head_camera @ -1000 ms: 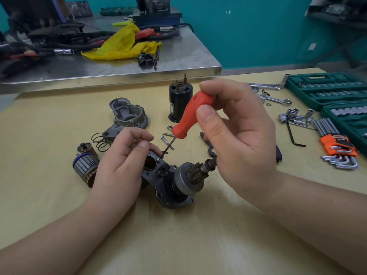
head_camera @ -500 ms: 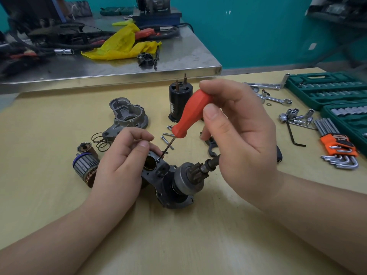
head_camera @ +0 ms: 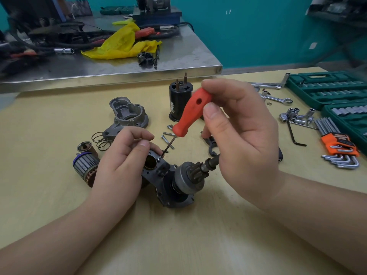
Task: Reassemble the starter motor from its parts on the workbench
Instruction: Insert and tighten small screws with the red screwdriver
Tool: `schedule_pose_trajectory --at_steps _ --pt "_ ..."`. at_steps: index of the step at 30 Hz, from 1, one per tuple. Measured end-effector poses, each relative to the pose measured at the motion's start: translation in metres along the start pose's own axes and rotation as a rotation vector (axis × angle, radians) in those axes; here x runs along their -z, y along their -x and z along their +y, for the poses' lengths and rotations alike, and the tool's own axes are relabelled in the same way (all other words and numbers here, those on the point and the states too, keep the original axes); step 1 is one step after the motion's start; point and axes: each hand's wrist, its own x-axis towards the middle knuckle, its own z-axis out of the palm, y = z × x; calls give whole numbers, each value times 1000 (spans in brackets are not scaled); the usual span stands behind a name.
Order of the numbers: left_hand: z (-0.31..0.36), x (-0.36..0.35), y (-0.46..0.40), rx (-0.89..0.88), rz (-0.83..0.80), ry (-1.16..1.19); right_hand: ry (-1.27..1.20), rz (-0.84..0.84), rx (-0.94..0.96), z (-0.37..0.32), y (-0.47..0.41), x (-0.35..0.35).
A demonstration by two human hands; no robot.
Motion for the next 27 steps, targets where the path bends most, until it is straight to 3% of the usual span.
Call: schedule_pose_trajectory --at_steps 27 --pt "0 1 0 0 -12 12 -17 -5 25 0 -3 0"
